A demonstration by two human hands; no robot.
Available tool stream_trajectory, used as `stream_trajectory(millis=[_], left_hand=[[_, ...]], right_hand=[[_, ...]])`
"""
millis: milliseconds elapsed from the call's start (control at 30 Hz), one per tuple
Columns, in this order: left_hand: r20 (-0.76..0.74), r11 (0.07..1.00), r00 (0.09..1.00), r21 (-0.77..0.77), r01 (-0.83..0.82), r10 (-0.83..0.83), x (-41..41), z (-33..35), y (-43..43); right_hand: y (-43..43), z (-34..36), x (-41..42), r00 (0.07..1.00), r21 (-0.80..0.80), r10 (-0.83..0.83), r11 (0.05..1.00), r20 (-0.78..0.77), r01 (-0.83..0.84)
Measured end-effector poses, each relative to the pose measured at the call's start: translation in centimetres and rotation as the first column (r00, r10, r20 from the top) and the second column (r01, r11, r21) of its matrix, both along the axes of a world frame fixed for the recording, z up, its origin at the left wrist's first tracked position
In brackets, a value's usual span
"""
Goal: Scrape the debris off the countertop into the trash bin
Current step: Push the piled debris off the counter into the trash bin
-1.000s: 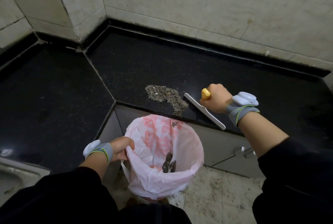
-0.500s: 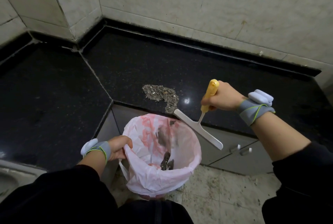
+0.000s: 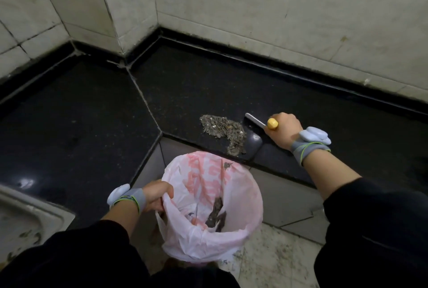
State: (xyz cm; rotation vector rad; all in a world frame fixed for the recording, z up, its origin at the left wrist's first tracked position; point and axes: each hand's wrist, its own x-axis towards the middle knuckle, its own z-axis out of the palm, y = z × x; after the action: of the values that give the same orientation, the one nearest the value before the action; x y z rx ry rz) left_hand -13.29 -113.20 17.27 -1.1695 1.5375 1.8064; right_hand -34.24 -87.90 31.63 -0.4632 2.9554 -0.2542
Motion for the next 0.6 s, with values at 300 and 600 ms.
stream_trajectory(millis=[300,600], left_hand=[[-0.013,0.999,1.000,0.029,-0.017,0.018,0.1,0.3,-0.1],[-0.011,1.000,1.000,0.023,-0.013,0.013,0.2,1.1,0.5]], right_hand=[[1.6,1.3,0.7,0.981,0.002,0.153,0.988,0.116,-0.154],[1.2,1.7,1.3,0.998,-0.037,-0.025,0.999,0.066,0.028]])
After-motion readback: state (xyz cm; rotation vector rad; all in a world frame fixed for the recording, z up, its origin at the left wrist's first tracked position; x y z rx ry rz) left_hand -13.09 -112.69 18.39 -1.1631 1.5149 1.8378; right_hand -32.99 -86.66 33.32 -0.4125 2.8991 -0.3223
